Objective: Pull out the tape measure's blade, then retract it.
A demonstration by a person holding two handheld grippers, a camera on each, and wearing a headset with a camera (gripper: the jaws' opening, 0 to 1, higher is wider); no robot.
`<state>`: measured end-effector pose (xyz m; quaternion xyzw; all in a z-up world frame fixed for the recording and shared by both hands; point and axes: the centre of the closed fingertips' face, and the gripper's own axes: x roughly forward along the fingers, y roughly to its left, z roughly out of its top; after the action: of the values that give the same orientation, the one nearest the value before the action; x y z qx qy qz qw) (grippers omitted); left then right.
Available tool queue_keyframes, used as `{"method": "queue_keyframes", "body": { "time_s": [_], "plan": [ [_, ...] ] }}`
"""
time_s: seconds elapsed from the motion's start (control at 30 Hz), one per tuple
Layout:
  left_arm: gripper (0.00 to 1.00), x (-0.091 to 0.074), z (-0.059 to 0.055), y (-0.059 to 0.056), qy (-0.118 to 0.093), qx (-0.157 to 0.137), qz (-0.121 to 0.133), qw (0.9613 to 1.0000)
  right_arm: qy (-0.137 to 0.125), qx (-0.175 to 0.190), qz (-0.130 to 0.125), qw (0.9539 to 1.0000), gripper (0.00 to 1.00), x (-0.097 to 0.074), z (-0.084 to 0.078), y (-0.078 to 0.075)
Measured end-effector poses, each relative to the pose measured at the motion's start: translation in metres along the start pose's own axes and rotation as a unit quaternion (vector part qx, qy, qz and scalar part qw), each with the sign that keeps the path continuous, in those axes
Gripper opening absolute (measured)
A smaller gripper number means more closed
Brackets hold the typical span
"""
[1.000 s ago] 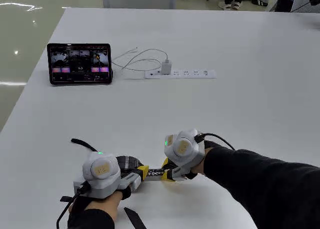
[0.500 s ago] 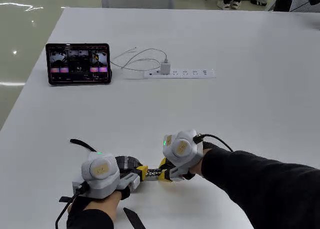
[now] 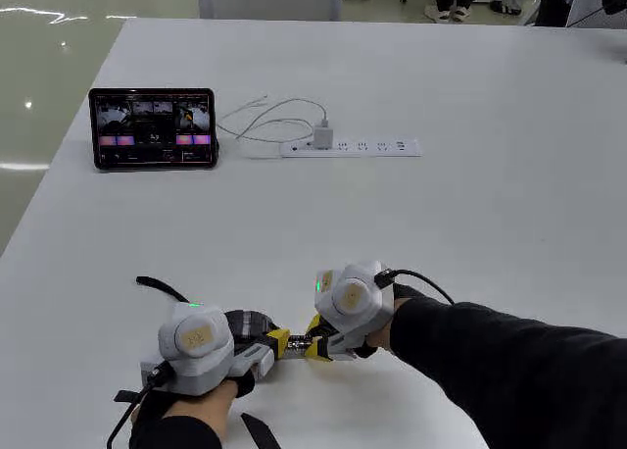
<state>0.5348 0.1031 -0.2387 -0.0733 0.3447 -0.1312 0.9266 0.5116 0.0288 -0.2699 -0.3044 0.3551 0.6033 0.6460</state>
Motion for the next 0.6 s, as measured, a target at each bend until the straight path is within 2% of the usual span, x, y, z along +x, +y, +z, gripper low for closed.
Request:
{"method": "queue_keyframes", "body": {
  "time_s": [0.3, 0.6],
  "plan": [
    [0.6, 0.0, 0.0, 0.0, 0.001, -0.001, -0.002, 1.0, -0.012, -0.002, 0.001, 0.9999, 0.09, 0.009, 0.016, 0.003],
    [0.6, 0.0, 0.0, 0.0, 0.001, -0.003, -0.001, 1.0, -0.016, 0.001, 0.002, 0.9999, 0.09, 0.011, 0.02, 0.003]
  ]
}}
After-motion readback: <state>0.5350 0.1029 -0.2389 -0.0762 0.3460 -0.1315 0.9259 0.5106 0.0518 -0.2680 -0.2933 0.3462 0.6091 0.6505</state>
